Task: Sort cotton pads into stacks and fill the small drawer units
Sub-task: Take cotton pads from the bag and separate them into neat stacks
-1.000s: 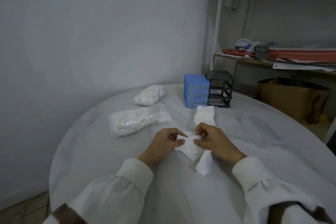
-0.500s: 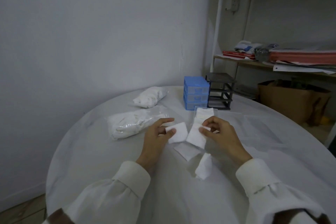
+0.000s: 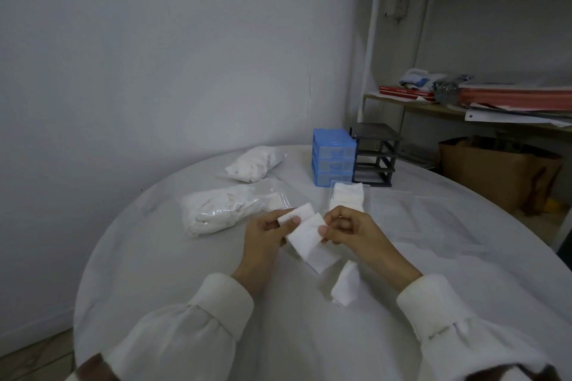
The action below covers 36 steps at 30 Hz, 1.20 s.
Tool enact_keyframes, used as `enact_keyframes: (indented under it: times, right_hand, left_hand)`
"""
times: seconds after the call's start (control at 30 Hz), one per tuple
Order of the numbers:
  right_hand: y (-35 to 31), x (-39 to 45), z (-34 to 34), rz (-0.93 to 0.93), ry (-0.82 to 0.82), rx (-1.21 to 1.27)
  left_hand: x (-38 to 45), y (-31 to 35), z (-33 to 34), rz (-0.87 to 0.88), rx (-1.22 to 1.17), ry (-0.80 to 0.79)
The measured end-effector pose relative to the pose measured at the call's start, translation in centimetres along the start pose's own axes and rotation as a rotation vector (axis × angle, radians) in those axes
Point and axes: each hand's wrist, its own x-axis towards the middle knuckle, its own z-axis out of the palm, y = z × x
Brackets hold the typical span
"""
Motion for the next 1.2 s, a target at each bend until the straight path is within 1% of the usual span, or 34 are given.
enact_keyframes:
  times: [0.1, 0.27, 0.47, 0.67, 0.87, 1.07, 1.2]
  right_hand:
    - [0.1, -0.1, 0.2, 0.004, 0.017, -0.063]
    - [0.3, 0.1, 0.0, -0.071, 0.117, -0.185]
    - [0.2, 0.1, 0.0, -0.070, 0.176, -0.237]
    - [0.0, -0.1, -0.5, -0.079, 0.276, -0.250]
    - [0.1, 0.0, -0.4, 0.006, 0.268, -0.246]
    - [0.1, 0.0, -0.2, 0.002, 0.239, -0.189]
    - [0.0, -0.1, -0.1, 0.008, 0.249, -0.126]
  left_hand:
    - [-0.3, 0.3, 0.2, -0.017, -0.015, -0.041]
    - [-0.5, 0.3, 0.5, -0.052, 0.008, -0.098]
    - [-0.4, 0.2, 0.7, -0.092, -0.015, -0.116]
    - [-0.6, 0.1, 1.2, -0.123, -0.061, -0.151]
    - [-0.8, 0.4, 1.4, -0.130, -0.054, -0.170]
    - [-0.7, 0.4, 1.3, -0.131, -0.051, -0.159]
    - [-0.8, 0.6, 1.4, -0.126, -0.070, -0.191]
